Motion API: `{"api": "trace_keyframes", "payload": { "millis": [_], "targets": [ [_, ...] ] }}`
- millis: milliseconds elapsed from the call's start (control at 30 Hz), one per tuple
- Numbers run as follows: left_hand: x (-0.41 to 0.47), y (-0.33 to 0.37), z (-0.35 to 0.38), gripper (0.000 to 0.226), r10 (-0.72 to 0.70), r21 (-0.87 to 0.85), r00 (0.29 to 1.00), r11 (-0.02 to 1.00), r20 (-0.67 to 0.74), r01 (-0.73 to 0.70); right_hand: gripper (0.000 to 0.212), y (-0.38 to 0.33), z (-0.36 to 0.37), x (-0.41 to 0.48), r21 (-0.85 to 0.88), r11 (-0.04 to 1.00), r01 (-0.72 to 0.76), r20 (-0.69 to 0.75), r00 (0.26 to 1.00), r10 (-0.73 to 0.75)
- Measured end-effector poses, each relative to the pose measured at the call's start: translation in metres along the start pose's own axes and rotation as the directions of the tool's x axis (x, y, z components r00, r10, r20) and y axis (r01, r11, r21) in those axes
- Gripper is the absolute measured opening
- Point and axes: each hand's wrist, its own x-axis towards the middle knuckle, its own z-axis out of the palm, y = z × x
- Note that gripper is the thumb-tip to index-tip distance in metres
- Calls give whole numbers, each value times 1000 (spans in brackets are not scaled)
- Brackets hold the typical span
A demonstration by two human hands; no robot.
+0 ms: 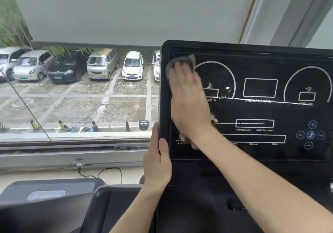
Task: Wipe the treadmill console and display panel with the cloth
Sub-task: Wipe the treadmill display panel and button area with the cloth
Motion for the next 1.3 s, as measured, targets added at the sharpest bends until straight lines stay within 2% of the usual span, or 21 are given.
{"api": "trace_keyframes", "payload": {
  "millis": [100,167,200,267,333,400,467,567,633,700,733,833,900,967,1033,1133,1167,1200,1233,1300],
  "targets": [
    [2,-6,3,46,-40,22,999,999,-13,40,55,-16,8,-72,80,953,293,153,941,-303],
    [3,-9,3,48,-26,27,999,999,-35,27,46,-6,6,-75,101,892,441,149,879,-452],
    [2,-6,2,51,-13,25,999,1000,-33,14,46,1,3,-59,66,876,478,151,863,-482],
    [1,-2,0,50,-8,1,1000,1000,-7,8,49,7,-7,-5,-34,917,397,124,912,-390],
    [0,-1,-1,47,-23,-9,1000,1000,8,23,51,13,-19,53,-84,980,182,43,983,-179],
    [1,-2,-1,46,-26,-22,1000,999,18,26,53,10,-23,78,-86,996,0,-32,999,-3],
    [1,-3,0,43,-23,-52,1000,998,14,23,58,-5,-17,60,-114,991,-64,-30,998,61],
    [3,-4,-2,44,-46,-72,999,996,16,47,68,-21,1,-19,-52,994,92,93,992,-87],
    [6,6,-8,44,-67,-63,998,996,16,68,62,-16,6,-60,0,970,243,169,956,-240],
    [21,25,-13,40,-33,-65,999,997,-5,32,58,6,2,-60,7,947,322,168,933,-318],
    [34,38,-14,39,-3,-50,1000,999,-9,2,58,20,-4,-48,0,959,284,156,947,-281],
    [75,71,-6,51,63,9,998,998,15,-63,57,81,-27,4,-63,998,-2,23,1000,4],
    [87,81,3,53,69,47,997,997,-15,-68,54,111,-38,26,-86,975,-206,-24,979,204],
    [87,81,7,52,86,79,993,994,-78,-80,52,102,-37,36,-67,942,-329,-92,942,323],
    [84,79,8,54,115,76,988,991,-103,-108,46,65,-30,47,-12,961,-277,-114,955,274],
    [84,80,7,49,135,71,985,989,-106,-128,27,13,-20,78,108,993,-48,-124,990,62],
    [83,82,7,46,138,75,984,989,-110,-130,20,4,-23,90,95,995,-14,-125,992,25],
    [83,84,6,43,136,80,984,989,-111,-128,23,-1,-29,103,41,999,6,-105,994,-2],
    [82,84,6,43,129,80,986,990,-108,-121,32,-4,-34,113,-5,1000,6,-18,1000,-6],
    [82,83,6,48,104,84,990,992,-91,-96,40,-4,-42,131,69,996,-50,193,981,36]
  ]
}}
